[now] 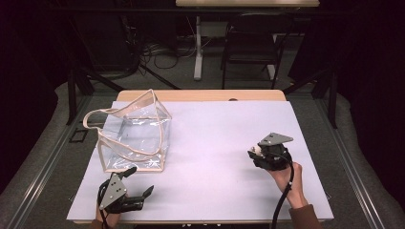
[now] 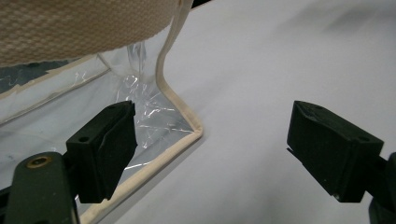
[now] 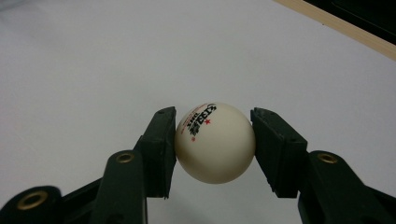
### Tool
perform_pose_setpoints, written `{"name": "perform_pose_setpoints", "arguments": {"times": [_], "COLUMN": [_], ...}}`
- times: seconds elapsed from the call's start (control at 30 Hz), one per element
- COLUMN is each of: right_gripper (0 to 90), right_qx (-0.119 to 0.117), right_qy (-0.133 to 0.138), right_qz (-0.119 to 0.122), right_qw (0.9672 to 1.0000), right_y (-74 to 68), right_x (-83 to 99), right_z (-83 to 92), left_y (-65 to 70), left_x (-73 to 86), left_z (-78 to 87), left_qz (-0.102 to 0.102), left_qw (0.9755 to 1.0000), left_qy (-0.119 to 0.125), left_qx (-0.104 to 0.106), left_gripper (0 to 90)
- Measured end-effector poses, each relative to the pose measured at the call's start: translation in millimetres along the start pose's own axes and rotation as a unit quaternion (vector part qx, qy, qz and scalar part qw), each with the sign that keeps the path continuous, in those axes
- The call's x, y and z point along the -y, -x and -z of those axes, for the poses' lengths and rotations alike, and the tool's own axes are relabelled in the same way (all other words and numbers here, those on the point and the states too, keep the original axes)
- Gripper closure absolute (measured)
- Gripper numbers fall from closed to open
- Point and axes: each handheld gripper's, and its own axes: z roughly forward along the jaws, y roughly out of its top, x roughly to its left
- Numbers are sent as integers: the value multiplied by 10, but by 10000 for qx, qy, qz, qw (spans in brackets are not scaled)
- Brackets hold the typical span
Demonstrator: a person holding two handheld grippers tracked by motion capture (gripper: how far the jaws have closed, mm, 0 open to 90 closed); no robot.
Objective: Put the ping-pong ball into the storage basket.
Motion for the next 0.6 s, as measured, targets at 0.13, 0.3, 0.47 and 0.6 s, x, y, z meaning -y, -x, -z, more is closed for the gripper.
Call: {"name": "perform_pose_setpoints", "arguments": {"times": [0.13, 0.3, 0.47, 0.6], "right_gripper": [513, 513, 513, 513], "right_qx": [-10, -13, -14, -22], "right_qy": [34, 65, 104, 137], "right_qz": [12, 47, 97, 112], "right_qw": [10000, 10000, 9999, 9998], "right_y": [-7, -24, -35, -48], "right_x": [-20, -39, -65, -90], "right_z": [22, 32, 53, 73], "left_y": [0, 2, 2, 2], "left_x": [-1, -3, -2, -3], "left_z": [1, 2, 1, 2], "left_qz": [-9, -21, -8, -6], "left_qw": [10000, 10000, 10000, 10000], "left_qy": [-2, -2, 13, 21], "left_qx": [-7, -15, -8, -4], "left_gripper": [160, 160, 160, 160]}}
